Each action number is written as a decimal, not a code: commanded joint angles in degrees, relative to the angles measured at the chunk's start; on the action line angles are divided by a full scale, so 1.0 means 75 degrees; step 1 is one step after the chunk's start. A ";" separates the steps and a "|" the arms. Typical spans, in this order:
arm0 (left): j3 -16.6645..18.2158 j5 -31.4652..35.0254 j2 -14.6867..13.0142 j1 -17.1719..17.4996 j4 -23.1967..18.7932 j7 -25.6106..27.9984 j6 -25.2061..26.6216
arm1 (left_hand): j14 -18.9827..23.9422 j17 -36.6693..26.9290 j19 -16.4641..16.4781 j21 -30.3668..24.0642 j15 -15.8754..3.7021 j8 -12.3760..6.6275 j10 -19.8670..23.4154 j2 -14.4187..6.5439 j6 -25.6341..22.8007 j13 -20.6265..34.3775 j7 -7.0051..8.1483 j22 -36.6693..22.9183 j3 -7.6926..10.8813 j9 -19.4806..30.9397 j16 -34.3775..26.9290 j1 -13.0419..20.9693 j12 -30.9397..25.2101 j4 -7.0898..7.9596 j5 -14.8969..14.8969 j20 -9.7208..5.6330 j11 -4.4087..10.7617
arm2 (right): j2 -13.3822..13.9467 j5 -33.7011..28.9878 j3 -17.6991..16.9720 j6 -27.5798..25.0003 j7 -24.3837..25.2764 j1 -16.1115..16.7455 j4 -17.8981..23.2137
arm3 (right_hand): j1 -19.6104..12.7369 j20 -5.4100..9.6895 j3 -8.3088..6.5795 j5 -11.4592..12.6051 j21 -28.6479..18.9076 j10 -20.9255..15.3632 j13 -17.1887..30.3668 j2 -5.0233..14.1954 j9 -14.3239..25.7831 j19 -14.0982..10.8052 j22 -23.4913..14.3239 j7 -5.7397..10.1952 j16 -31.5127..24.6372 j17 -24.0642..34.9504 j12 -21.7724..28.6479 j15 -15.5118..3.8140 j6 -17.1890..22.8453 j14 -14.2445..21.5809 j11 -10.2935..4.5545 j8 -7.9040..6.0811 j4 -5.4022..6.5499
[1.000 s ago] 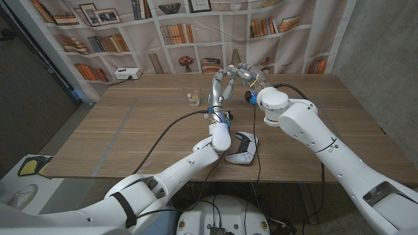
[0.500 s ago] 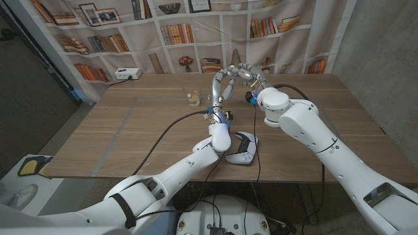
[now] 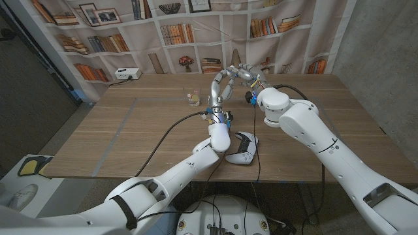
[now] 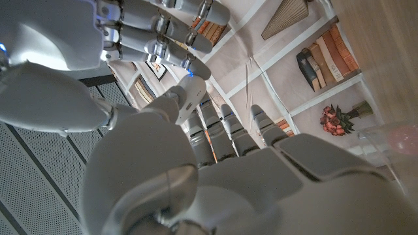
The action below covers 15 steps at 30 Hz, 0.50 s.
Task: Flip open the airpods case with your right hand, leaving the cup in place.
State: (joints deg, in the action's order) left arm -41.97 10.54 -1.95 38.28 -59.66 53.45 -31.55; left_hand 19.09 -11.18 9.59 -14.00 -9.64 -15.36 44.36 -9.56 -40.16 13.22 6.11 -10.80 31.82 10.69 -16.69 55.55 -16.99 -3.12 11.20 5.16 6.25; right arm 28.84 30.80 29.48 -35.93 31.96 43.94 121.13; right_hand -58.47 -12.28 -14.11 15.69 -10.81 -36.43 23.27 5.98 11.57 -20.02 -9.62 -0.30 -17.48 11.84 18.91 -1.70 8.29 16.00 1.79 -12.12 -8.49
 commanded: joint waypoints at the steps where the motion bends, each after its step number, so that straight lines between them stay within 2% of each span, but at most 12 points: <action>1: 0.0352 -0.0997 0.0195 0.0267 -0.0196 -0.0871 -0.0313 | 0.0221 -0.0026 0.0102 -0.0059 -0.0102 -0.0205 0.0801 -0.0007 -0.0696 0.0090 0.0391 -0.0019 -0.0005 0.0009 -0.0052 -0.0046 -0.0203 -0.0080 -0.0059 0.0009 0.0442 | 0.0061 0.0104 0.0069 -0.0021 -0.0197 -0.0064 -0.0041 | -0.0101 -0.0015 0.0035 0.0035 0.0001 -0.0743 0.0008 0.0221 0.0021 -0.0002 -0.0020 -0.0025 0.0052 0.0034 -0.0067 0.0060 0.0004 -0.0053 -0.0856 0.0026 0.0064; 4: 0.0459 -0.1344 0.0284 0.0339 -0.0212 -0.1162 -0.0409 | 0.0263 -0.0038 0.0126 -0.0067 -0.0123 -0.0210 0.0812 -0.0008 -0.0749 0.0098 0.0403 -0.0020 -0.0031 0.0005 -0.0075 -0.0058 -0.0197 -0.0088 -0.0066 0.0016 0.0447 | 0.0073 0.0131 0.0070 -0.0002 -0.0240 -0.0066 -0.0062 | 0.0087 -0.0020 0.0133 -0.0008 0.0012 -0.0601 0.0012 0.0161 0.0022 0.0028 -0.0020 0.0001 0.0097 0.0042 -0.0132 0.0115 -0.0028 -0.0163 -0.0782 0.0038 0.0150; 11: 0.0623 -0.1718 0.0425 0.0390 -0.0121 -0.1569 -0.0579 | 0.0331 -0.0053 0.0212 -0.0095 -0.0161 -0.0189 0.0873 -0.0001 -0.0808 0.0121 0.0464 -0.0021 -0.0065 -0.0004 -0.0096 -0.0093 -0.0192 -0.0106 -0.0072 0.0018 0.0560 | 0.0107 0.0133 0.0090 0.0000 -0.0262 -0.0078 -0.0073 | 0.0235 -0.0018 0.0220 -0.0058 0.0021 -0.0475 0.0013 0.0092 0.0023 0.0069 -0.0021 -0.0015 0.0138 0.0039 -0.0198 0.0199 -0.0134 -0.0247 -0.0735 0.0072 0.0186; 15: 0.0695 -0.1864 0.0493 0.0399 -0.0047 -0.1737 -0.0664 | 0.0383 -0.0054 0.0224 -0.0097 -0.0189 -0.0194 0.0911 0.0001 -0.0876 0.0131 0.0489 -0.0022 -0.0065 -0.0007 -0.0107 -0.0092 -0.0194 -0.0131 -0.0070 0.0015 0.0517 | 0.0121 0.0187 0.0067 0.0013 -0.0308 -0.0073 -0.0083 | 0.0315 -0.0019 0.0259 -0.0079 0.0024 -0.0422 0.0023 0.0077 0.0024 0.0088 -0.0021 -0.0027 0.0158 0.0039 -0.0223 0.0248 -0.0159 -0.0289 -0.0703 0.0074 0.0212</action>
State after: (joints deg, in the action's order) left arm -38.55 1.03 0.33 40.58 -60.70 44.83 -34.74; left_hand 20.40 -11.34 10.86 -14.42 -9.94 -15.40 45.38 -8.88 -43.58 13.24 7.22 -10.79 31.14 10.41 -17.18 54.85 -17.00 -3.82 10.79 5.32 6.65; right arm 29.50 31.53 29.99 -35.96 30.35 43.49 120.71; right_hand -57.33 -12.28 -12.55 15.44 -10.81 -35.64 23.25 7.06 11.57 -19.59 -9.63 -0.62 -16.64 11.84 17.41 0.05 7.55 14.22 1.01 -11.64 -6.94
